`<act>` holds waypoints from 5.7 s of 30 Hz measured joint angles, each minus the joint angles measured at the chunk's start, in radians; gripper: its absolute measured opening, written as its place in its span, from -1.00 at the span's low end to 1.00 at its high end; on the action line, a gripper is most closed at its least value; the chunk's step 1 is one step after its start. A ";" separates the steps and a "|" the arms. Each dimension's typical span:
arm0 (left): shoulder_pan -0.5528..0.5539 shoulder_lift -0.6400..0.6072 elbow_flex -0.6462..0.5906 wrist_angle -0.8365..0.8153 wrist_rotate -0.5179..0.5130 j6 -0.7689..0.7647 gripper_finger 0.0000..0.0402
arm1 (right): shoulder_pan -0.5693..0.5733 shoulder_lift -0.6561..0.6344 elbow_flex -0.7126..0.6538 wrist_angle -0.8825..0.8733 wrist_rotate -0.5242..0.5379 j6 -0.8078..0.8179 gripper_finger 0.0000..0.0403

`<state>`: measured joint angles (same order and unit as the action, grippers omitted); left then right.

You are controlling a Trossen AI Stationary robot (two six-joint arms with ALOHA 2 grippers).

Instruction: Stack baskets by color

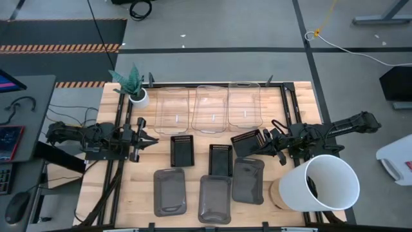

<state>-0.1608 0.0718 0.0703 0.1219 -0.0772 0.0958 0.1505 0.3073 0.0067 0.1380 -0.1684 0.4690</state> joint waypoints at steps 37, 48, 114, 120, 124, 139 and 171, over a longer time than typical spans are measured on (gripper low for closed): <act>0.000 0.000 0.000 0.000 0.000 0.000 -0.82 | 0.000 0.000 0.000 0.000 0.000 0.000 -0.94; 0.000 0.000 0.000 0.000 0.000 0.000 -0.84 | 0.000 0.000 0.000 0.008 0.000 0.000 -0.94; 0.000 0.000 0.000 0.000 0.000 0.000 -0.87 | -0.054 0.149 0.138 0.319 0.119 -0.020 -0.94; 0.000 0.000 0.000 0.000 0.000 0.000 -0.85 | -0.044 0.149 0.138 0.391 0.112 -0.014 -0.94; 0.000 0.000 0.000 0.000 0.000 0.000 -0.83 | -0.039 0.154 0.138 0.371 0.111 0.010 -0.94; 0.000 0.000 0.000 0.000 0.000 0.000 -0.84 | -0.032 0.172 0.138 0.369 0.116 0.011 -0.94; 0.000 0.000 0.000 0.000 0.000 0.000 -0.87 | 0.085 0.232 0.138 0.368 0.176 0.026 -0.94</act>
<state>-0.1608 0.0718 0.0703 0.1219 -0.0773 0.0959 0.2351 0.5388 0.1444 0.5060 0.0077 0.4946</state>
